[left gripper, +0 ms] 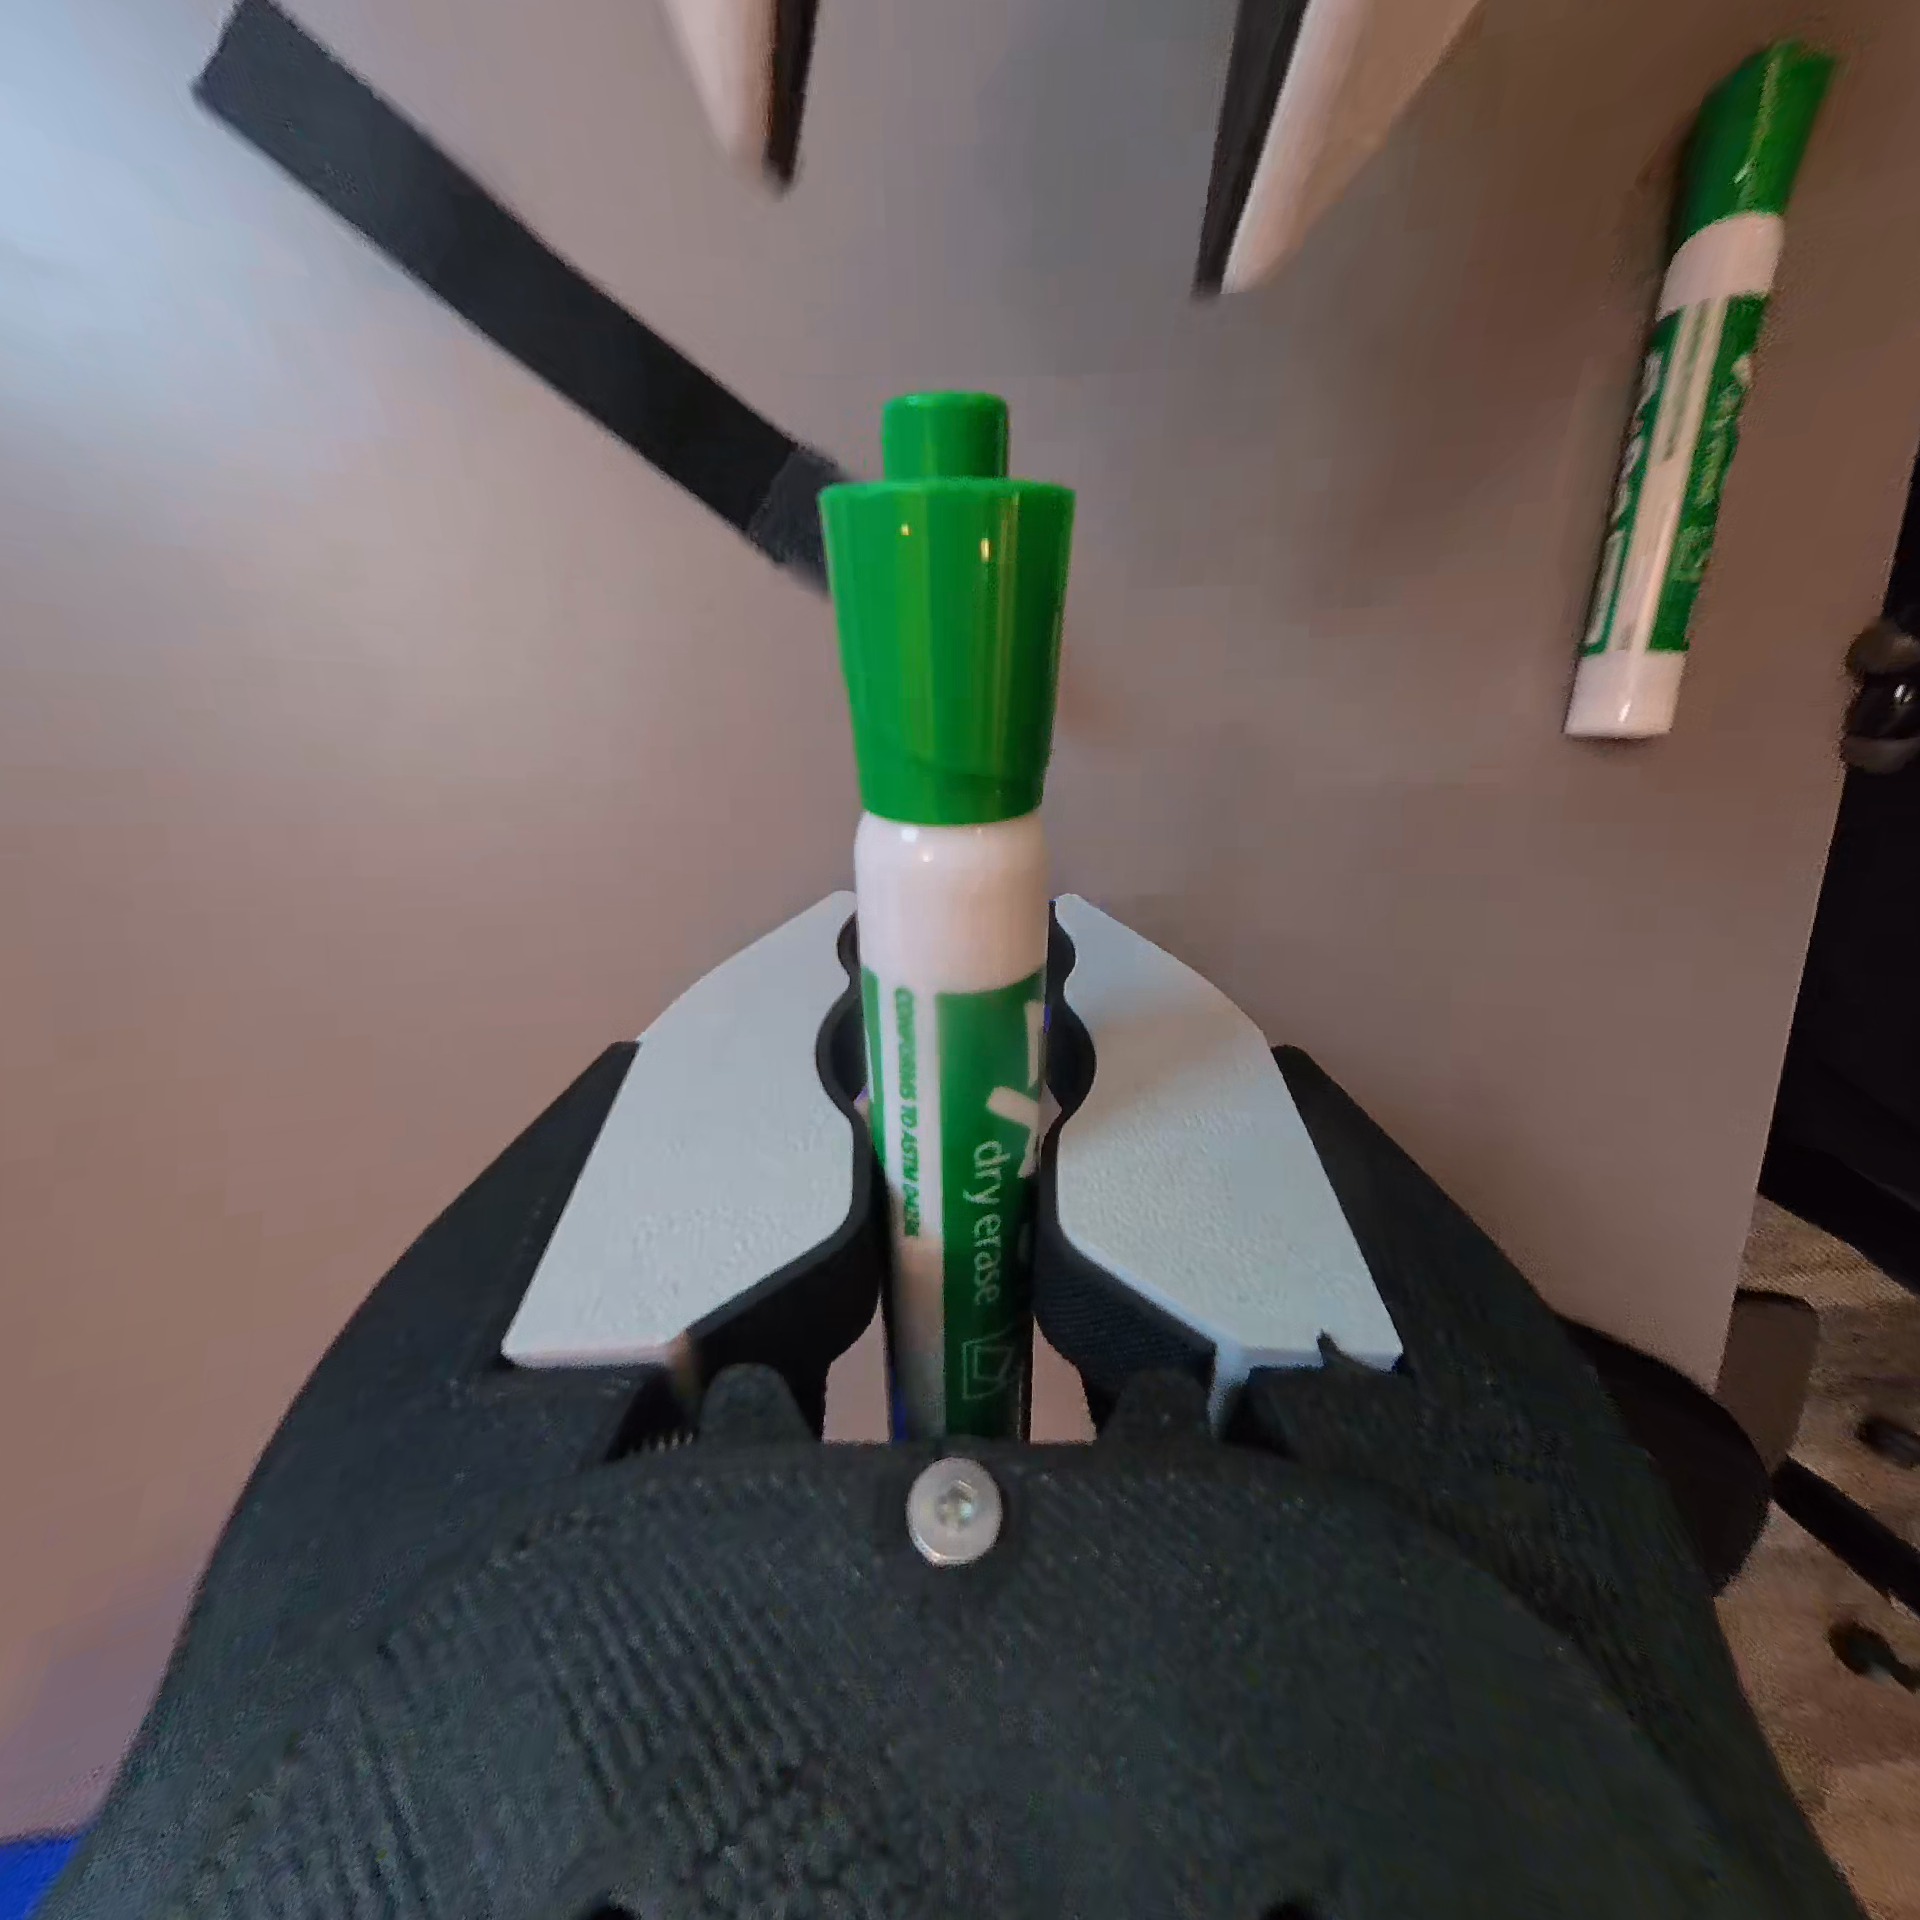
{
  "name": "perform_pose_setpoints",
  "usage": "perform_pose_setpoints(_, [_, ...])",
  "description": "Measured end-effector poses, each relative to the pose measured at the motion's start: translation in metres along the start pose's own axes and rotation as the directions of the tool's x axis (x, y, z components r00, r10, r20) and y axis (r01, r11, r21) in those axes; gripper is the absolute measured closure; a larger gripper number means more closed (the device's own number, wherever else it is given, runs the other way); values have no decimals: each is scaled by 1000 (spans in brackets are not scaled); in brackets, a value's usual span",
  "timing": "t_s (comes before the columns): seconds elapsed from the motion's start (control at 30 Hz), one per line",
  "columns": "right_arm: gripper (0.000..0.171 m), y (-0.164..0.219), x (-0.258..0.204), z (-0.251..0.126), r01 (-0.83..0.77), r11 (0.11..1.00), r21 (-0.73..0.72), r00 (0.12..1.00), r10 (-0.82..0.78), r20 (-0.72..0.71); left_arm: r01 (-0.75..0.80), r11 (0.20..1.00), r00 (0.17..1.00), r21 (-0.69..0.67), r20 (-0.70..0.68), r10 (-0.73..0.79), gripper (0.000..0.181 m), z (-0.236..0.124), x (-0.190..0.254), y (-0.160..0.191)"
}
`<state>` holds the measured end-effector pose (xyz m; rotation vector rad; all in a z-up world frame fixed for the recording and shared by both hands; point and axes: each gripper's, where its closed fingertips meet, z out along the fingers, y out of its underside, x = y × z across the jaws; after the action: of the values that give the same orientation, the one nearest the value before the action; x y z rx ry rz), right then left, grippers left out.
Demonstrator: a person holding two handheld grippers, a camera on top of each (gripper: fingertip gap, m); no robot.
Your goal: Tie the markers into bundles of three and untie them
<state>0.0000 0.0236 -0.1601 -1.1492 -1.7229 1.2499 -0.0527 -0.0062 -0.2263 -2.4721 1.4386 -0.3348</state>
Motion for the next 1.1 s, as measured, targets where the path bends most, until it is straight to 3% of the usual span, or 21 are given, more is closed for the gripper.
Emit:
perform_pose_setpoints(0.1, [131, -15, 3, 7, -68, 993, 94, 998, 67, 12, -30, 996, 999, 80, -9, 31, 150, 11, 3, -21])
perform_pose_setpoints(0.17, [147, -23, 2, 10, -88, 989, 121, 996, 84, 38, -47, 989, 999, 138, -10, 48, 150, 15, 4, -36])
perform_pose_setpoints(0.33, [152, -28, 11, 3, -65, 995, 69, 997, 63, 35, 2, 943, 1000, 332, 1, -3, 149, 11, -7, -61])
perform_pose_setpoints(0.4, [151, -27, 19, -3, -86, 996, -5, 994, 86, 69, 5, 915, 994, 403, 94, -47, 145, 7, -25, -63])
perform_pose_setpoints(0.6, [151, -16, 84, -16, -98, 954, -284, 995, 90, -42, 26, 802, 874, 597, 376, -308, 138, -16, -86, -39])
perform_pose_setpoints(0.77, [151, 5, 142, -3, -97, 850, -518, 993, 47, -110, 49, 749, 795, 661, 427, -430, 142, -33, -108, -20])
perform_pose_setpoints(0.9, [151, 11, 169, 12, -104, 812, -574, 992, 45, -116, 32, 715, 768, 698, 441, -465, 146, -43, -112, -13])
perform_pose_setpoints(1.1, [151, 13, 184, 27, -129, 824, -552, 987, 56, -148, -9, 674, 747, 739, 453, -486, 163, -54, -110, -7])
